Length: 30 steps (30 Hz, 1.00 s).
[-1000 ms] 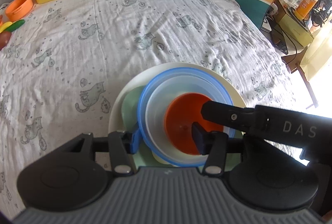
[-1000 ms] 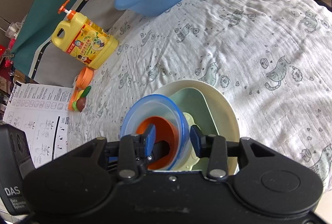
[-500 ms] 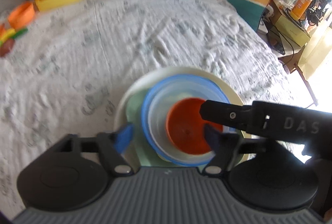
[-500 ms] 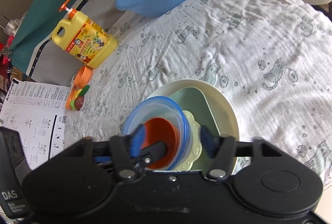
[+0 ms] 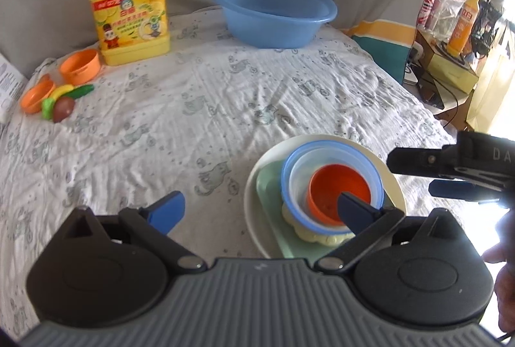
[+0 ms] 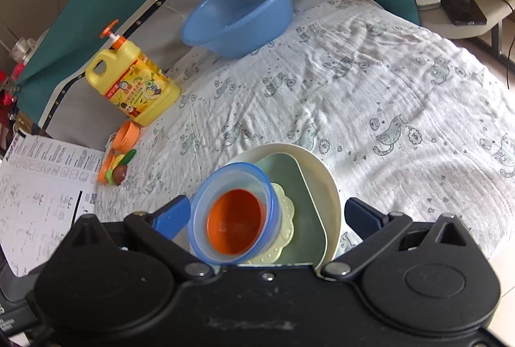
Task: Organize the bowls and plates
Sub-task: 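Lift the nested bowls onto the yellow plate and open both grippers, then withdraw both grippers back from the finished stack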
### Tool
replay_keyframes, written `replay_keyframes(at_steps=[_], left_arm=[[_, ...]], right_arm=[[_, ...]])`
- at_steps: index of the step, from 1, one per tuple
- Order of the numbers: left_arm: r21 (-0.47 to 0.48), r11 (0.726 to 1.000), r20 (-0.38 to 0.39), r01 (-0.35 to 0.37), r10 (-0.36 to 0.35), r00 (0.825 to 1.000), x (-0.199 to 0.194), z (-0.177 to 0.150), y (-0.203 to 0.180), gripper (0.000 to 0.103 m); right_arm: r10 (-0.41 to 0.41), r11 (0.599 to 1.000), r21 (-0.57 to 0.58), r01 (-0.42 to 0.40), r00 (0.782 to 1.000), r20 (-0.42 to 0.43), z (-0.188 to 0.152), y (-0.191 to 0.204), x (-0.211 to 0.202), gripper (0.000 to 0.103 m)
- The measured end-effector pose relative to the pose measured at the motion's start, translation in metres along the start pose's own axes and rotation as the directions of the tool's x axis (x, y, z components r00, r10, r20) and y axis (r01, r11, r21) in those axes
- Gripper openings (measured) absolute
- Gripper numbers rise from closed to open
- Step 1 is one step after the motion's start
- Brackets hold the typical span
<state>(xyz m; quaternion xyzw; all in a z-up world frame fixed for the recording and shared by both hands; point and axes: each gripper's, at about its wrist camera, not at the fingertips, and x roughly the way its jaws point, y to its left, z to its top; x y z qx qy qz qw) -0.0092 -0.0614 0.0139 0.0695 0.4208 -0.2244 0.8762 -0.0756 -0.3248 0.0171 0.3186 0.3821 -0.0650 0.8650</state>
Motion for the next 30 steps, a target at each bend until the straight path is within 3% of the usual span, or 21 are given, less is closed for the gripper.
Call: replay_keyframes(at_steps=[5, 11, 21, 30], left_arm=[[0.017, 1.000, 0.035, -0.020, 0.020, 0.999, -0.015, -0.016, 0.009, 0.103], [-0.024, 1.000, 0.053, -0.003, 0.005, 0.999, -0.030, -0.029, 0.021, 0.103], [-0.071, 0.997, 0.053, -0.037, 0.040, 0.998, -0.032, -0.049, 0.031, 0.103], [-0.025, 0.994, -0.026, -0.105, 0.104, 0.994, -0.016, -0.061, 0.021, 0.103]], right_arm=[[-0.024, 0.993, -0.117, 0.026, 0.999, 0.021, -0.011, 0.011, -0.012, 0.103], [-0.123, 0.948, -0.292, 0.128, 0.992, 0.034, -0.026, 0.026, -0.020, 0.103], [-0.125, 0.939, -0.326, 0.110, 0.992, -0.027, -0.050, 0.027, -0.021, 0.103], [-0.122, 0.947, -0.304, 0.105, 0.992, -0.037, -0.052, 0.018, -0.016, 0.103]])
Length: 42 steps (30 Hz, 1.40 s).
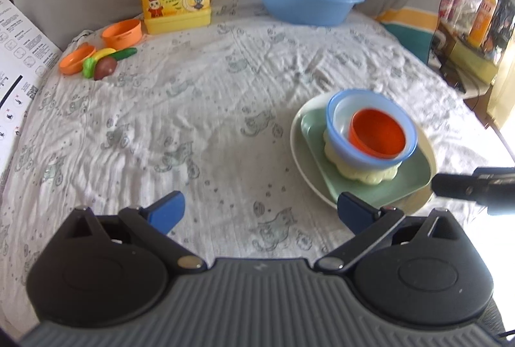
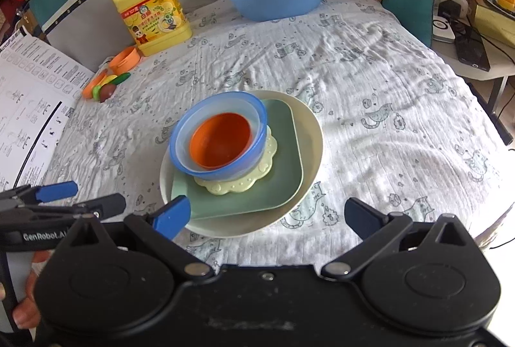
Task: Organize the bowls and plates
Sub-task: 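Withdraw both grippers back from the finished stack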
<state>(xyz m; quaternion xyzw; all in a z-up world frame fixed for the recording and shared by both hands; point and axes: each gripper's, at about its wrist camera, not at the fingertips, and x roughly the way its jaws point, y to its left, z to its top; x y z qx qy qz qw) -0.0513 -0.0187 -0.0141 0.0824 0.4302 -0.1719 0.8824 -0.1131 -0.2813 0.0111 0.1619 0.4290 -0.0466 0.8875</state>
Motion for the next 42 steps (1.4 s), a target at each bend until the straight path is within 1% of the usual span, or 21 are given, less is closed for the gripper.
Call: replay_keyframes(at_steps=[2, 5, 11, 17, 36, 42], left_arm=[[0.013, 1.000, -0.009, -0.012, 0.012, 1.000, 0.003, -0.002, -0.002, 0.103], [0.025, 1.000, -0.037, -0.008, 0.009, 0.999, 0.010, -0.004, -0.005, 0.103], [0.050, 0.999, -0.076, 0.001, 0.003, 0.997, 0.020, -0.007, -0.013, 0.103], [0.054, 0.999, -0.089, 0.006, -0.001, 0.996, 0.023, -0.007, -0.016, 0.103], [0.049, 0.999, -0.094, 0.004, 0.001, 0.996, 0.023, -0.007, -0.015, 0.103], [0.064, 0.998, -0.089, 0.011, -0.005, 0.996, 0.021, -0.007, -0.018, 0.103]], right_arm=[[0.002, 1.000, 0.010, -0.002, 1.000, 0.003, -0.001, -0.004, 0.002, 0.103], [-0.002, 1.000, 0.008, 0.002, 1.000, 0.009, -0.003, -0.006, 0.003, 0.103], [0.005, 0.999, -0.031, -0.005, 1.000, -0.011, -0.005, -0.003, 0.008, 0.103], [0.011, 0.998, -0.062, -0.012, 1.000, -0.015, -0.003, 0.002, 0.010, 0.103], [-0.003, 0.999, -0.042, 0.002, 1.000, -0.014, -0.002, 0.000, 0.008, 0.103], [-0.007, 1.000, -0.028, 0.007, 1.000, -0.013, -0.001, -0.002, 0.005, 0.103]])
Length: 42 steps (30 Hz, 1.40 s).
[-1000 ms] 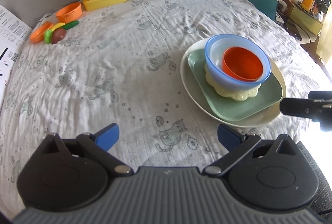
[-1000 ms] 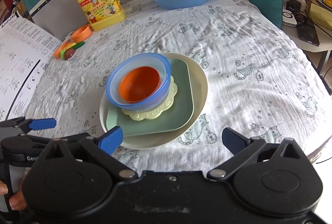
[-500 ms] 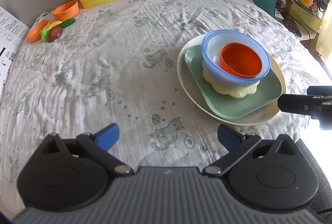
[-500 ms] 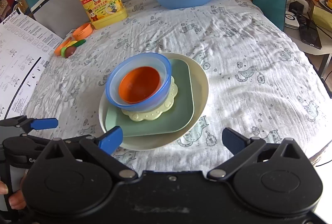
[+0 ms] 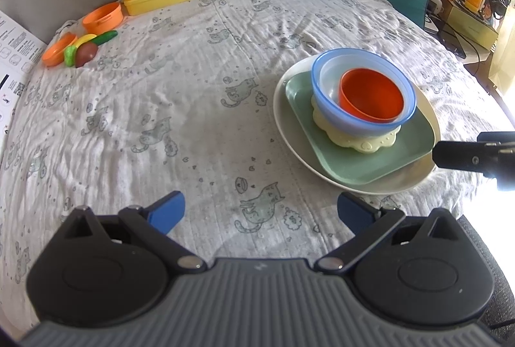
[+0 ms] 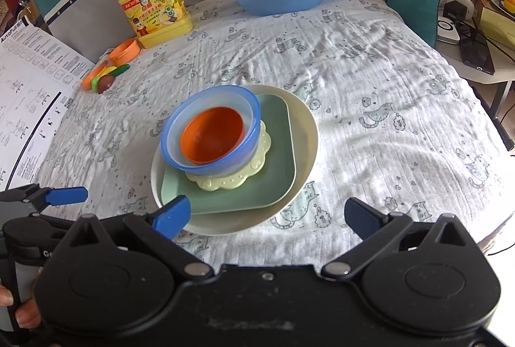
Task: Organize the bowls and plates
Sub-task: 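Withdraw both grippers back from the finished stack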
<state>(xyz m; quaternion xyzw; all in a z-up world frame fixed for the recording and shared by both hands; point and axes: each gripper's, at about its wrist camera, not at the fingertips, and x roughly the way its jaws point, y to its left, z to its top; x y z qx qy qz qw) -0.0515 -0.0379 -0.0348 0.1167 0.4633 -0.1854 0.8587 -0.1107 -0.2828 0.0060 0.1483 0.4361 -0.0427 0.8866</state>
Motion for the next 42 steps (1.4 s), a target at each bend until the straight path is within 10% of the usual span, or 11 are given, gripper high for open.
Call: replay_keyframes(at_steps=[42], left_arm=[[0.040, 0.999, 0.055, -0.017, 0.015, 0.998, -0.014, -0.002, -0.008, 0.103]], right_arm=[[-0.008, 0.999, 0.036, 0.007, 1.000, 0.027, -0.007, 0.002, -0.009, 0.103]])
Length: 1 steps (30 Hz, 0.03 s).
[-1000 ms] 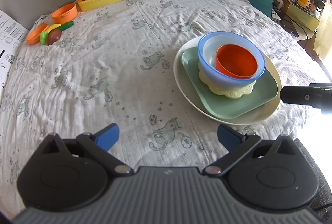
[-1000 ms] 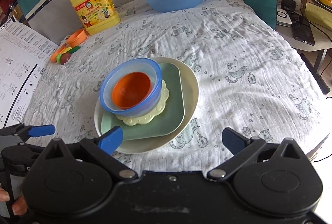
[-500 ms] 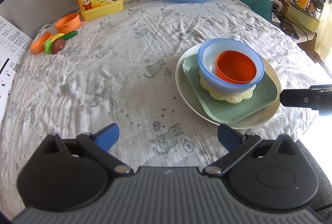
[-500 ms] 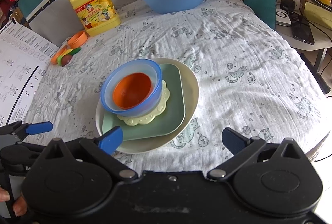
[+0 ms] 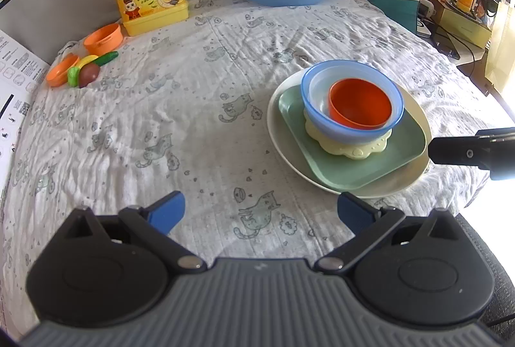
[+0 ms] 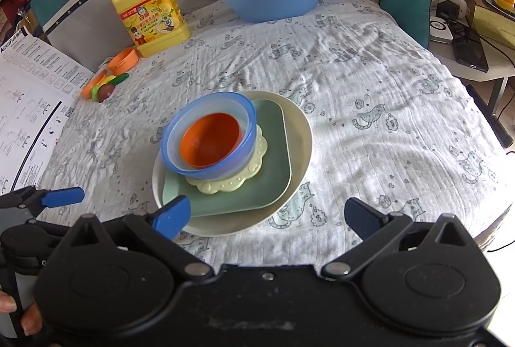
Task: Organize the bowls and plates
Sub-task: 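Withdraw both grippers back from the finished stack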
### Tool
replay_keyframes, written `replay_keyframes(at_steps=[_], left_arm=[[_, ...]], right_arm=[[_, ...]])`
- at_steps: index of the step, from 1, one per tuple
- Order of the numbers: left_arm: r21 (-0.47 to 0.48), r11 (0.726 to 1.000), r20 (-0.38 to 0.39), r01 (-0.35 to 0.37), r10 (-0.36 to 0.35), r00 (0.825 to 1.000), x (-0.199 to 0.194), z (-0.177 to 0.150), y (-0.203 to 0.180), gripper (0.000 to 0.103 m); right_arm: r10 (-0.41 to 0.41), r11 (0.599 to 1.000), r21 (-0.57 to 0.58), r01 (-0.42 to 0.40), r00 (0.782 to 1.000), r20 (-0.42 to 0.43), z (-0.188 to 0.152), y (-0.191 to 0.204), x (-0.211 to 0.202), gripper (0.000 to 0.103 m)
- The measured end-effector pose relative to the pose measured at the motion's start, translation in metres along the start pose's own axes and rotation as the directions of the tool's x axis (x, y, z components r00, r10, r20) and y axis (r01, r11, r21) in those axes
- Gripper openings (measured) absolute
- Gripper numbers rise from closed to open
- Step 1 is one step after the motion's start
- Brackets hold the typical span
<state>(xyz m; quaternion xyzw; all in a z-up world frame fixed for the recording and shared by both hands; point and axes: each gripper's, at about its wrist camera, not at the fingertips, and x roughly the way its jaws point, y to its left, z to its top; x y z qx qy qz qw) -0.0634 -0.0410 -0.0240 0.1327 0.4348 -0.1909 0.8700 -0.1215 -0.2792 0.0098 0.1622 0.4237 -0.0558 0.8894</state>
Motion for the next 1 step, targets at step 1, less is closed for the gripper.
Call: replay_keyframes(at_steps=[1], left_arm=[[0.001, 1.000, 0.001, 0.001, -0.001, 1.000, -0.0007, 0.0000, 0.0001, 0.103]], right_arm=[[0.000, 1.000, 0.001, 0.000, 1.000, 0.000, 0.0001, -0.0001, 0.0000, 0.103]])
